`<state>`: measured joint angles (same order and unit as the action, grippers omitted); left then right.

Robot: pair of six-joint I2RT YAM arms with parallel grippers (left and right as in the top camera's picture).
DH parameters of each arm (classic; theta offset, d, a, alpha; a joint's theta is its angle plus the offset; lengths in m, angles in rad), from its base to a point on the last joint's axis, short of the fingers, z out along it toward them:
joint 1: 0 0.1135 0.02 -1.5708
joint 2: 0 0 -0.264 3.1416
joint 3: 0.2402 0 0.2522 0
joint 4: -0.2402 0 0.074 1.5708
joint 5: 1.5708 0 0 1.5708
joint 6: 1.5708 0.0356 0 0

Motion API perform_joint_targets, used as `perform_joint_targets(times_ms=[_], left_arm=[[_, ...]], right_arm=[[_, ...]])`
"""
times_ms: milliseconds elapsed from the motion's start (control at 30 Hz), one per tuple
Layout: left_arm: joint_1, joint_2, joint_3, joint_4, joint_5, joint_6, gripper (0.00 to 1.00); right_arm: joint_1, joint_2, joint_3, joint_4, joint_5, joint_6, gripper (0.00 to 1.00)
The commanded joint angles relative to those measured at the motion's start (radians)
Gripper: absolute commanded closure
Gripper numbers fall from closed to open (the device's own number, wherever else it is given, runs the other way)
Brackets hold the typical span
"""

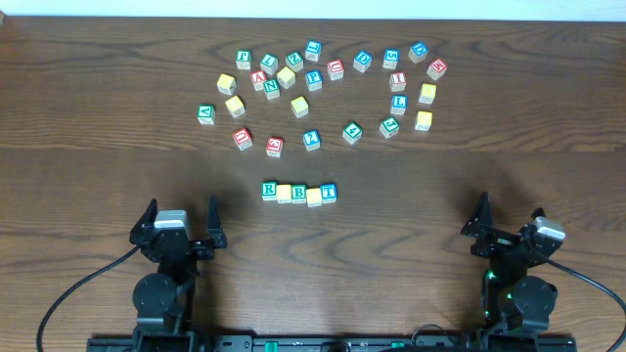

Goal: Spell out ROBOT

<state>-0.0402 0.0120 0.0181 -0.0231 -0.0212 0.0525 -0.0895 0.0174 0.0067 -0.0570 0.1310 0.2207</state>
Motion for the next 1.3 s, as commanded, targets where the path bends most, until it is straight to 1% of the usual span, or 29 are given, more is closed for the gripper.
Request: perform_joint_targets(times_ms=[0,200,1267], left_arm=[[-0.006,-0.011,-0.013,-0.047,-0.013,-0.004,0.02],[-0.051,-0.011,-0.014,-0.047,-0.013,-0.004,0.02],[-0.039,-0.007,-0.014,-0.047,-0.013,-0.004,0.02]], right_arm=[[-0.002,-0.004,-0.001,-0.003,0.005,0.010,0.01],[-0.002,-0.004,-0.001,-0.004,0.005,0.010,0.01],[-0.002,-0.004,-0.001,-0.004,0.005,0.010,0.01]])
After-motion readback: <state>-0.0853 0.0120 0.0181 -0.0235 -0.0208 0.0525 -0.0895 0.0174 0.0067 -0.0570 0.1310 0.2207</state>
